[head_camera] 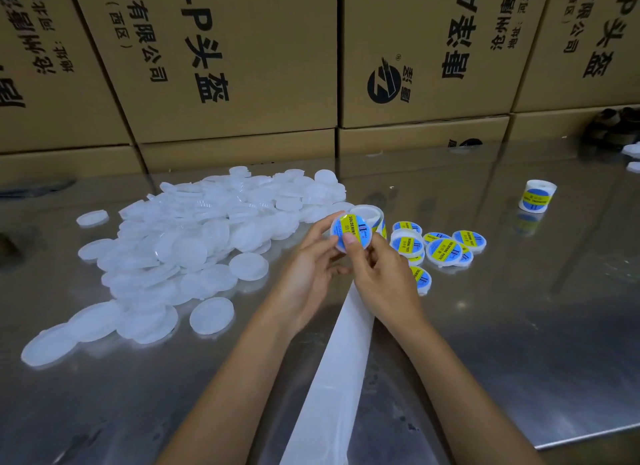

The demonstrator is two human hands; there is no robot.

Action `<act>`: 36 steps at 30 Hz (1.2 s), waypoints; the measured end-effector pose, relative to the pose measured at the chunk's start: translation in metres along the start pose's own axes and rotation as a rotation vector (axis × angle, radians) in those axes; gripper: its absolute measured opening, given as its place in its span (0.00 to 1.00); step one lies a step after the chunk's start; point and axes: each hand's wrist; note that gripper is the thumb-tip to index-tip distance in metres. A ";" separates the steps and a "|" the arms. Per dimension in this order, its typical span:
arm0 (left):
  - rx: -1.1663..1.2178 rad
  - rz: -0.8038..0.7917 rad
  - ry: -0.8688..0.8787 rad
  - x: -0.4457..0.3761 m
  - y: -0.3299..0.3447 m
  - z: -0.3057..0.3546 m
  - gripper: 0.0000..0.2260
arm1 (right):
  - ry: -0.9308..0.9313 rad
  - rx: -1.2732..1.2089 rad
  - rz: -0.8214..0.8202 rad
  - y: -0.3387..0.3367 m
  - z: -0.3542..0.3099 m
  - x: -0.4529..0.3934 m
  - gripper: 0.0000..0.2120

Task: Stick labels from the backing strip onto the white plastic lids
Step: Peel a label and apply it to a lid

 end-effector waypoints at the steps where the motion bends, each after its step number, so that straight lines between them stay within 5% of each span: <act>1: -0.075 0.020 0.006 0.001 0.001 0.000 0.15 | -0.001 0.007 0.005 0.000 -0.001 0.000 0.20; 8: -0.316 0.123 0.111 0.004 -0.006 -0.001 0.25 | 0.003 0.006 -0.055 -0.008 -0.002 -0.002 0.19; 15: -0.214 0.135 0.106 0.006 -0.011 0.004 0.15 | 0.031 -0.115 -0.088 -0.009 0.001 -0.002 0.20; 19: -0.166 0.221 0.094 0.006 -0.009 0.001 0.13 | -0.003 0.047 -0.100 -0.006 0.000 -0.001 0.27; 27: -0.174 0.289 0.109 0.006 -0.005 -0.001 0.04 | -0.104 0.108 -0.035 -0.004 0.001 -0.001 0.22; 31: -0.248 0.225 0.107 0.003 -0.008 0.000 0.03 | -0.084 0.139 0.050 -0.004 0.001 -0.004 0.26; 36: -0.269 -0.045 0.021 0.003 -0.017 0.000 0.17 | -0.078 0.079 0.076 -0.005 0.003 -0.005 0.26</act>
Point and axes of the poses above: each hand's wrist, its own x-axis away from the middle knuckle, its own y-axis out of the palm, z = x × y, and after that the axes turned 12 degrees about -x, right-handed
